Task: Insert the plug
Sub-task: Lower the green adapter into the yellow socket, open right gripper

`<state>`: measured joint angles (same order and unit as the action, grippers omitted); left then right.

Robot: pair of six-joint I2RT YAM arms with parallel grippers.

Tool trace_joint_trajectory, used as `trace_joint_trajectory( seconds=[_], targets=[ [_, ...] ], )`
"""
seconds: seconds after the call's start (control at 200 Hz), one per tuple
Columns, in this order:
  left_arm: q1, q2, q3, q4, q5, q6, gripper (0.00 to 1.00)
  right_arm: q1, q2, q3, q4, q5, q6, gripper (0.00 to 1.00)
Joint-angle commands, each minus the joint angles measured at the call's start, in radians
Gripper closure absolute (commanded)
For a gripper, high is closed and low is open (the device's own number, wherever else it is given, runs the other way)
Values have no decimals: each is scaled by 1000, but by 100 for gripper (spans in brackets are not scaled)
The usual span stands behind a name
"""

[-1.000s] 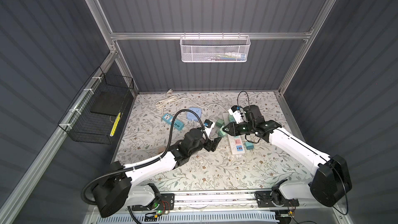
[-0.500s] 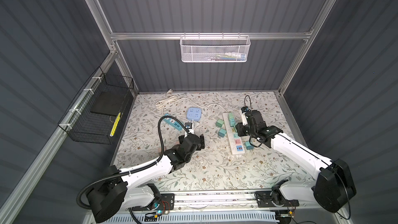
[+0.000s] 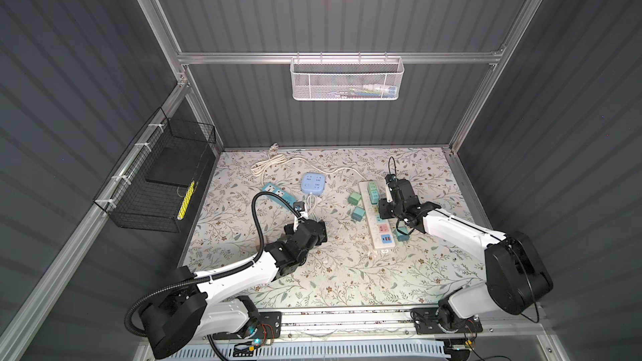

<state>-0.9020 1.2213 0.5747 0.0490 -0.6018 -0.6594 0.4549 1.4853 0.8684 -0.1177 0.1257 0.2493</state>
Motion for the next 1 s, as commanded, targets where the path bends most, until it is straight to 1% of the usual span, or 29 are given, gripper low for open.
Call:
trace_joint_trajectory(
  seconds=[0.0, 0.215, 0.355, 0.72, 0.875, 0.995],
  targets=[
    [-2, 7, 4, 20, 13, 7, 9, -1, 11, -14, 61, 7, 1, 84],
    [-2, 14, 9, 31, 11, 26, 8, 5, 57, -12, 83, -4, 16, 84],
    [-2, 2, -2, 29, 5, 30, 8, 8, 72, -12, 80, 46, 12, 84],
    [-1, -25, -36, 34, -18, 44, 8, 43, 98, -25, 72, 32, 27, 84],
    [-2, -52, -49, 38, -22, 47, 7, 59, 106, -27, 57, 92, 45, 84],
    [-2, -69, -59, 33, -27, 50, 7, 92, 137, -16, 42, 144, 41, 83]
  ],
)
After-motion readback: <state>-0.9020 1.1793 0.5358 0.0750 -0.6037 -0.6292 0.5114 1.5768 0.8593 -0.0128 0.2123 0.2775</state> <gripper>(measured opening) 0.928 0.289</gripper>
